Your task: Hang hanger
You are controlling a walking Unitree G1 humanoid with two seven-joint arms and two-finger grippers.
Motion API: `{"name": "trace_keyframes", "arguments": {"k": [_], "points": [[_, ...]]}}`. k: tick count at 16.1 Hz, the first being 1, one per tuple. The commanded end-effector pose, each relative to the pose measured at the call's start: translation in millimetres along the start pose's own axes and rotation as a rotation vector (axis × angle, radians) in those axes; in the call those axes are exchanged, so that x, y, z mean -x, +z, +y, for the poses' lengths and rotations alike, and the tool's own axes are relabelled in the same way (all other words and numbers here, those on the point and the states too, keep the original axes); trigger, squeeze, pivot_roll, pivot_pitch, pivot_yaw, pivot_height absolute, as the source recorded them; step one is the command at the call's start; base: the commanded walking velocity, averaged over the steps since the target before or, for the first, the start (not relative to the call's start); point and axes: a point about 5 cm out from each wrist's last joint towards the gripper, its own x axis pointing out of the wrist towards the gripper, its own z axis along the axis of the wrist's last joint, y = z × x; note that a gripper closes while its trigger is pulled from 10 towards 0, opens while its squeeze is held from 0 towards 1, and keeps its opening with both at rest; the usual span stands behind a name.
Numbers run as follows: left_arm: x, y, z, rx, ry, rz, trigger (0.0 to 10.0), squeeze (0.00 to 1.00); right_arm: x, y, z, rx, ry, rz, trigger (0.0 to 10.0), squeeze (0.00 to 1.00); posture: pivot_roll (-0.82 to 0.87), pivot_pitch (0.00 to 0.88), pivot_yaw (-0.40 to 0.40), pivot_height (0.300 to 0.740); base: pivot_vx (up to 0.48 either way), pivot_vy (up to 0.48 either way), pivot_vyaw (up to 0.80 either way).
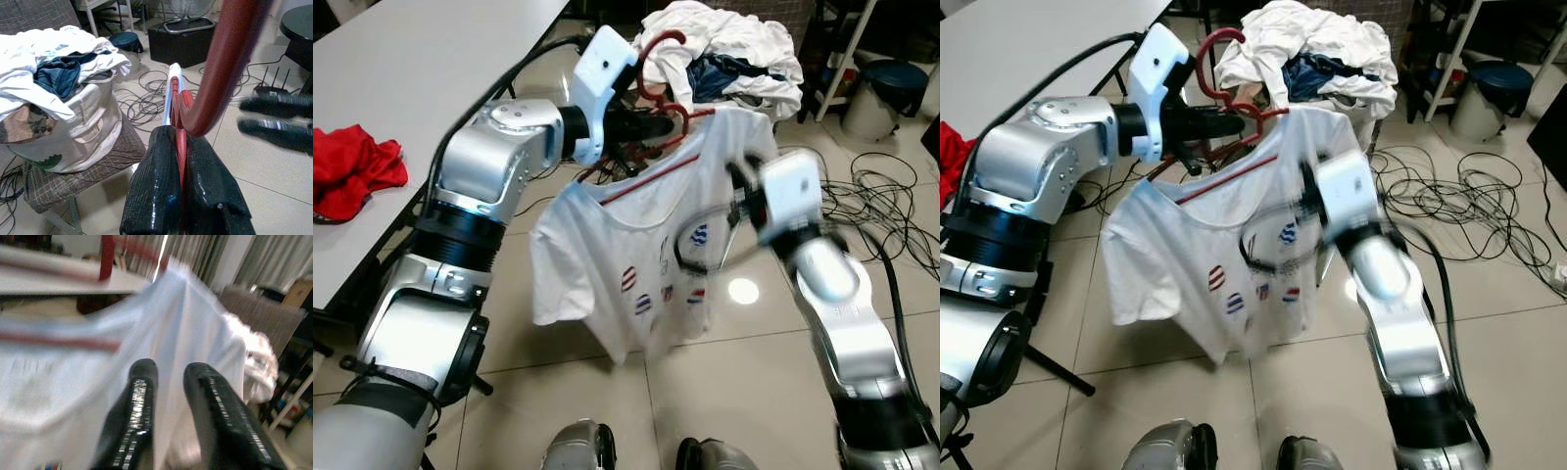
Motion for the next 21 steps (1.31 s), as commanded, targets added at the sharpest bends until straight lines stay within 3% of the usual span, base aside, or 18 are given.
{"name": "trace_keyframes", "arguments": {"k": [1, 3, 4, 5, 6, 7, 8, 9, 11, 13, 14, 15, 17, 18, 19, 20, 21], "points": [[5.3, 8.5, 3.4, -0.02, 0.007, -0.035, 10.0, 0.0, 3.6, 10.3, 0.6, 0.002, 0.034, -0.045, 10.0, 1.0, -0.1, 0.026, 0.072, 0.74, 0.0, 0.0, 0.0], [5.3, 8.7, 0.6, -0.031, -0.03, -0.046, 10.0, 0.0, 6.8, 17.9, -5.8, 0.005, 0.037, -0.098, 10.0, 1.0, -0.1, 0.024, 0.075, 0.74, 0.0, 0.0, 0.0], [5.5, 7.2, -6.6, -0.072, -0.109, -0.034, 10.0, 0.0, 7.6, 41.8, -26.1, 0.041, 0.103, -0.19, 10.0, 1.0, -0.11, 0.024, 0.083, 0.74, 0.0, 0.0, 0.0], [5.5, 7.2, -6.6, -0.072, -0.109, -0.034, 10.0, 0.0, 7.6, 41.8, -26.1, 0.041, 0.103, -0.19, 10.0, 1.0, -0.11, 0.024, 0.083, 0.74, 0.0, 0.0, 0.0], [5.7, 4.6, -14.4, -0.113, -0.185, -0.013, 10.0, 0.0, 11.6, 60.6, -47.8, 0.195, 0.249, -0.194, 10.0, 1.0, -0.11, 0.024, 0.083, 0.74, 0.0, 0.0, 0.0], [4.2, 3.9, -15.0, -0.11, -0.175, -0.004, 10.0, 0.0, 12.9, 67.0, -59.4, 0.246, 0.285, -0.171, 10.0, 0.33, -0.12, 0.023, 0.078, 0.74, 0.0, 0.0, 0.0], [3.1, 3.6, -14.9, -0.106, -0.162, 0.001, 10.0, 0.0, 14.0, 70.7, -66.5, 0.269, 0.3, -0.156, 10.0, 0.33, -0.12, 0.023, 0.078, 0.74, 0.0, 0.0, 0.0], [0.6, 2.4, -13.1, -0.088, -0.118, 0.001, 10.0, 0.0, 13.0, 77.1, -72.5, 0.247, 0.281, -0.174, 10.0, 0.0, -0.11, 0.021, 0.058, 0.74, 0.0, 0.0, 0.0], [-1.0, -4.1, -5.8, -0.061, -0.002, 0.004, 10.0, 0.0, 9.7, 81.2, -73.1, 0.19, 0.222, -0.205, 10.0, 0.0, -0.11, 0.029, 0.06, 0.74, 0.0, 0.0, 0.0], [23.6, -39.0, 17.5, 0.028, 0.411, -0.013, 10.0, 0.0, 3.7, 57.0, -44.3, 0.097, 0.078, -0.135, 10.0, 0.0, -0.1, 0.043, 0.08, 0.74, 0.0, 0.0, 0.0], [34.4, -48.7, 19.6, 0.071, 0.506, -0.039, 10.0, 0.0, 3.8, 50.5, -39.7, 0.072, 0.027, -0.108, 10.0, 0.0, -0.1, 0.043, 0.078, 0.74, 0.0, 0.0, 0.0], [59.7, -74.8, 14.4, 0.108, 0.663, -0.012, 10.0, 0.0, 8.2, 37.5, -31.0, -0.02, -0.06, -0.059, 10.0, 0.0, -0.08, 0.051, 0.06, 0.74, 0.0, 0.0, 0.0], [87.3, -106.1, -1.7, 0.153, 0.791, 0.045, 10.0, 0.0, 15.6, 23.4, -19.9, -0.116, -0.116, -0.007, 10.0, 0.0, -0.06, 0.054, 0.038, 0.74, 0.0, 0.0, 0.0], [111.8, -132.1, -23.8, 0.21, 0.891, 0.045, 10.0, 0.0, 24.1, 9.0, -8.4, -0.178, -0.117, 0.048, 10.0, 0.0, -0.04, 0.061, -0.016, 0.74, 0.0, 0.0, 0.0], [119.5, -139.5, -32.3, 0.214, 0.921, 0.05, 10.0, 0.0, 27.5, 3.5, -4.0, -0.202, -0.112, 0.07, 10.0, 0.0, -0.03, 0.062, -0.032, 0.74, 0.0, 0.0, 0.0], [124.1, -142.3, -46.5, 0.162, 0.928, 0.045, 10.0, 0.0, 30.3, -4.5, 10.9, -0.246, -0.066, 0.098, 10.0, 0.0, -0.01, 0.063, -0.053, 0.74, 0.0, 0.0, 0.0], [123.0, -139.2, -50.4, 0.131, 0.924, 0.033, 10.0, 0.0, 30.0, -5.3, 18.8, -0.26, -0.032, 0.101, 10.0, 0.0, 0.0, 0.065, -0.055, 0.74, 0.0, 0.0, 0.0]]}}
